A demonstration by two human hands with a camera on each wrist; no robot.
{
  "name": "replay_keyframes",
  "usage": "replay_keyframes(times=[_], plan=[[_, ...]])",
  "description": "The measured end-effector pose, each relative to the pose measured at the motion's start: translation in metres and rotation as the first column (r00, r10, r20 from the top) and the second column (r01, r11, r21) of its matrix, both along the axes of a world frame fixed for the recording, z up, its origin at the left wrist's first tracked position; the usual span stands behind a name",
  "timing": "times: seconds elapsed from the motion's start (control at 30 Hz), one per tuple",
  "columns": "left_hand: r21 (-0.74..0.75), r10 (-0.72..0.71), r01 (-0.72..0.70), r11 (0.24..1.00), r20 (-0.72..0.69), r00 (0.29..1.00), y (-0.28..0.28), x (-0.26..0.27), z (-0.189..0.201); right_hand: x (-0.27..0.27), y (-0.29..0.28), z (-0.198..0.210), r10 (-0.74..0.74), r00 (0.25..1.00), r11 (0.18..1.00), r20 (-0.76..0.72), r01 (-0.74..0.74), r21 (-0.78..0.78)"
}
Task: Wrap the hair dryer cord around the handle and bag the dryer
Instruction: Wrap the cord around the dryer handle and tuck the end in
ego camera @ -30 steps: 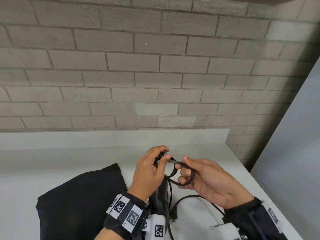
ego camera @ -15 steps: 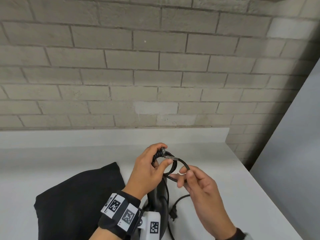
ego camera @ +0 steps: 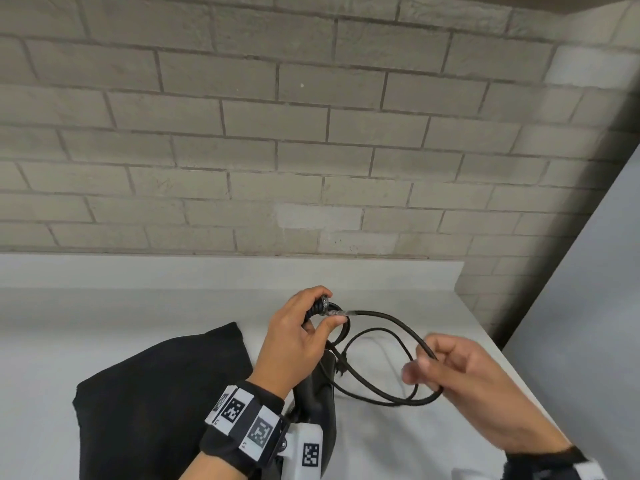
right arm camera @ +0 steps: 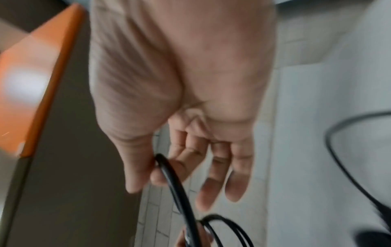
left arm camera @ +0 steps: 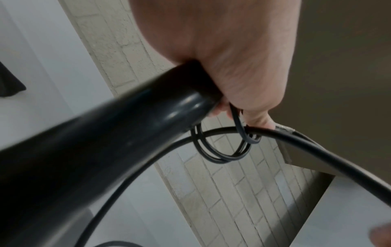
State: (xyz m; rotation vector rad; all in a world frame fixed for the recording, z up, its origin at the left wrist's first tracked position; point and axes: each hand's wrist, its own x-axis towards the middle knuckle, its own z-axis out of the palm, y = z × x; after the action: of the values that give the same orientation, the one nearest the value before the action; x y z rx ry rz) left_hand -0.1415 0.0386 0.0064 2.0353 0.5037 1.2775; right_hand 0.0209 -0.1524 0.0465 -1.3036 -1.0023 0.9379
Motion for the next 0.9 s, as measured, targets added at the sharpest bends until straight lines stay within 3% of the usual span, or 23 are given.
replay_keyframes(times=[0.07, 0.13, 0.33, 0.43, 0.53, 0.6, 0.63, 0.67, 0.73, 0.77, 0.8, 0.83, 0.87, 0.9], plan=[[0.000, 0.015, -0.015, 1.000, -0.003, 1.000, 0.001, -0.003, 0.001, -0.007, -0.009, -0.030, 0.019, 0.961, 0.997, -0.276, 0.003, 0.081], [0.001, 0.009, -0.009, 1.000, -0.010, 1.000, 0.000, -0.002, 0.001, -0.018, -0.014, -0.053, -0.005, 0.908, 0.993, -0.419, 0.054, 0.104], [0.072, -0.025, 0.029, 0.997, -0.060, 0.998, -0.009, 0.006, 0.002, -0.029, -0.041, -0.060, -0.113, 0.884, 0.994, -0.454, 0.099, -0.055], [0.080, -0.021, 0.025, 0.996, -0.050, 0.999, -0.009, 0.008, 0.003, -0.006, -0.059, -0.049, -0.005, 0.937, 0.984, -0.349, -0.059, -0.171], [0.074, -0.009, 0.011, 0.997, -0.031, 0.999, -0.006, 0.008, 0.003, 0.021, -0.050, -0.059, 0.086, 0.920, 0.992, -0.384, -0.114, -0.053], [0.052, 0.006, -0.006, 0.999, -0.008, 1.000, -0.003, 0.006, 0.003, 0.020, -0.078, -0.062, 0.083, 0.863, 0.975, -0.499, 0.034, 0.221], [0.042, 0.011, -0.010, 0.999, -0.006, 1.000, -0.002, 0.006, 0.003, 0.023, -0.086, -0.076, -0.013, 0.861, 0.928, -0.509, 0.200, 0.315], [0.040, 0.013, -0.012, 0.999, -0.009, 1.000, -0.001, 0.006, 0.003, 0.024, -0.089, -0.087, 0.008, 0.830, 0.879, -0.558, 0.260, 0.400], [0.048, 0.017, -0.017, 0.999, -0.013, 1.000, -0.002, 0.006, 0.003, 0.012, -0.094, -0.092, -0.038, 0.749, 0.918, -0.662, 0.288, 0.273], [0.049, 0.019, -0.019, 0.999, -0.009, 1.000, -0.002, 0.006, 0.003, 0.006, -0.093, -0.090, -0.152, 0.774, 0.940, -0.615, 0.305, 0.152], [0.047, 0.021, -0.021, 0.999, -0.005, 1.000, -0.002, 0.006, 0.002, 0.004, -0.090, -0.088, -0.213, 0.871, 0.961, -0.442, 0.268, 0.065], [0.045, 0.022, -0.022, 0.999, -0.003, 1.000, -0.001, 0.006, 0.002, -0.002, -0.089, -0.096, -0.149, 0.908, 0.988, -0.392, 0.152, -0.024], [0.044, 0.024, -0.024, 0.999, -0.005, 1.000, 0.000, 0.006, 0.001, 0.000, -0.092, -0.097, -0.263, 0.938, 0.953, -0.228, 0.215, -0.215], [0.047, 0.026, -0.026, 0.999, -0.013, 1.000, 0.001, 0.005, 0.001, 0.001, -0.092, -0.093, -0.285, 0.959, 0.908, -0.008, 0.267, -0.322]])
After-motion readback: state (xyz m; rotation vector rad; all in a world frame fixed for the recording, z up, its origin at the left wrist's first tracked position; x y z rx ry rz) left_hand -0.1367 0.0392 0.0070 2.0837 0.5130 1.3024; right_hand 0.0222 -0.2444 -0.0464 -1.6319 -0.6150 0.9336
